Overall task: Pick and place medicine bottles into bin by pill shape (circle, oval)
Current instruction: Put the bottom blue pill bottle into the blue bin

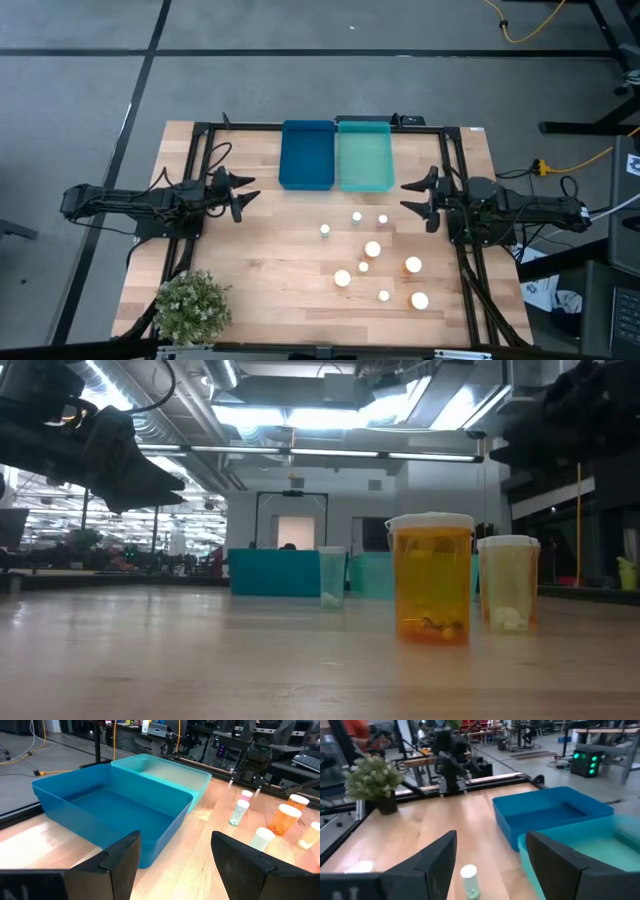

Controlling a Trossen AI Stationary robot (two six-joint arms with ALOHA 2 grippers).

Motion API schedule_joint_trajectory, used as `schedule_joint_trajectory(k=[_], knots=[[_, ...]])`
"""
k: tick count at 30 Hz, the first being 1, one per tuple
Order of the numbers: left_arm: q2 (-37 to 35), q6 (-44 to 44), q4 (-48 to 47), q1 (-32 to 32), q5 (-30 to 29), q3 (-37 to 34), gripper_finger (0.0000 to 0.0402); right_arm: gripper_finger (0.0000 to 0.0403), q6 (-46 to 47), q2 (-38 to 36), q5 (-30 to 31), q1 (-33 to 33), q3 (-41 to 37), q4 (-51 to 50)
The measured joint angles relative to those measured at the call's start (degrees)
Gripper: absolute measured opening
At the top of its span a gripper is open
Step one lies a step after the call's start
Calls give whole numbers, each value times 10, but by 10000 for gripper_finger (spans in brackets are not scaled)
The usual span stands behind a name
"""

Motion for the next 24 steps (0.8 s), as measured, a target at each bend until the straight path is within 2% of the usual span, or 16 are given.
schedule_joint_trajectory(k=[6,11,19,24], knots=[[0,0,0,0,0,0,234,240,15,16,7,0,49,7],[0,0,-2,0,0,0,234,240,17,33,31,0,60,72],[1,2,-11,0,0,0,234,240,49,60,7,0,58,80],[1,64,-11,0,0,0,234,240,40,62,5,0,58,79]])
